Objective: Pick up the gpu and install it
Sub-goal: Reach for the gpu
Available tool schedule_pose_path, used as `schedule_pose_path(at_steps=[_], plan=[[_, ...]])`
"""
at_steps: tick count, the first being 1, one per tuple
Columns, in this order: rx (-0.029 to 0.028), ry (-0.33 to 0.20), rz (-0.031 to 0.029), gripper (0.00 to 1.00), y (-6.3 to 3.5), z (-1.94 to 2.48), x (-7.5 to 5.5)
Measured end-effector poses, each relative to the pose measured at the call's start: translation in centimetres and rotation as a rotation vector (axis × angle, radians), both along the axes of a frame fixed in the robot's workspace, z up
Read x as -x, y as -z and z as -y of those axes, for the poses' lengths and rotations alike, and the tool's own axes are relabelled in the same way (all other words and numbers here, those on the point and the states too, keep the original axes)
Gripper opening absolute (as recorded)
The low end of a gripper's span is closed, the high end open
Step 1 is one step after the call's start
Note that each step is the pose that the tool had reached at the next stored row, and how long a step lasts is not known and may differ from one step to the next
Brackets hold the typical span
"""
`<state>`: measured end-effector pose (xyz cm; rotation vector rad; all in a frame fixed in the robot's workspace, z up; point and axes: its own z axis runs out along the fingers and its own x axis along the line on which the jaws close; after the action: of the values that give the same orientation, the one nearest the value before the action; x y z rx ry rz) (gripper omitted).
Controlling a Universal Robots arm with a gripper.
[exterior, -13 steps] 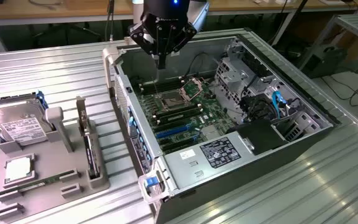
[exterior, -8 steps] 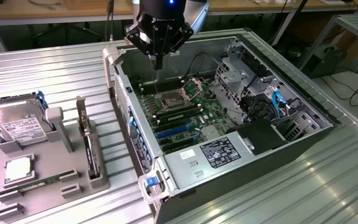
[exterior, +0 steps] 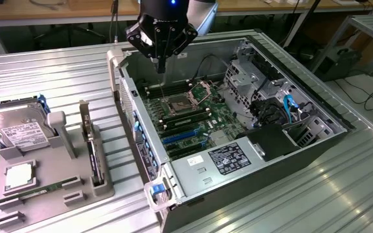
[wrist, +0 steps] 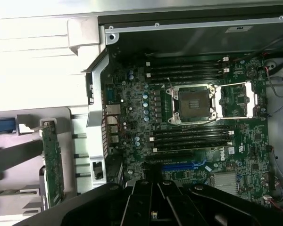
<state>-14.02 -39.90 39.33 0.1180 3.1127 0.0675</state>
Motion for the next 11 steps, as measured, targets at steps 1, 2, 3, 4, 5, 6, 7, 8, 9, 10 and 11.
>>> schedule_pose_path(at_steps=[1, 2, 3, 4, 5, 6, 7, 8, 9, 10, 11], plan=[[-0.0001, 0.000, 0.0000, 0.11, 0.00, 0.00, 0.1], [0.0000, 0.000, -0.0001, 0.11, 0.00, 0.00, 0.2], [0.0000, 0.000, -0.0001, 0.11, 0.00, 0.00, 0.3], [0.0000, 0.000, -0.0001, 0.11, 0.00, 0.00, 0.4], [-0.0001, 0.000, -0.0001, 0.11, 0.01, 0.01, 0.5], [-0.0002, 0.000, -0.0002, 0.11, 0.01, 0.00, 0.6], [-0.0001, 0.000, -0.0004, 0.11, 0.00, 0.00, 0.7], [-0.0001, 0.000, -0.0006, 0.11, 0.00, 0.01, 0.9], [0.0000, 0.000, -0.0007, 0.11, 0.00, 0.01, 1.0], [-0.0001, 0.000, -0.0007, 0.11, 0.01, 0.01, 1.1], [-0.0001, 0.000, -0.0008, 0.11, 0.01, 0.01, 1.2]])
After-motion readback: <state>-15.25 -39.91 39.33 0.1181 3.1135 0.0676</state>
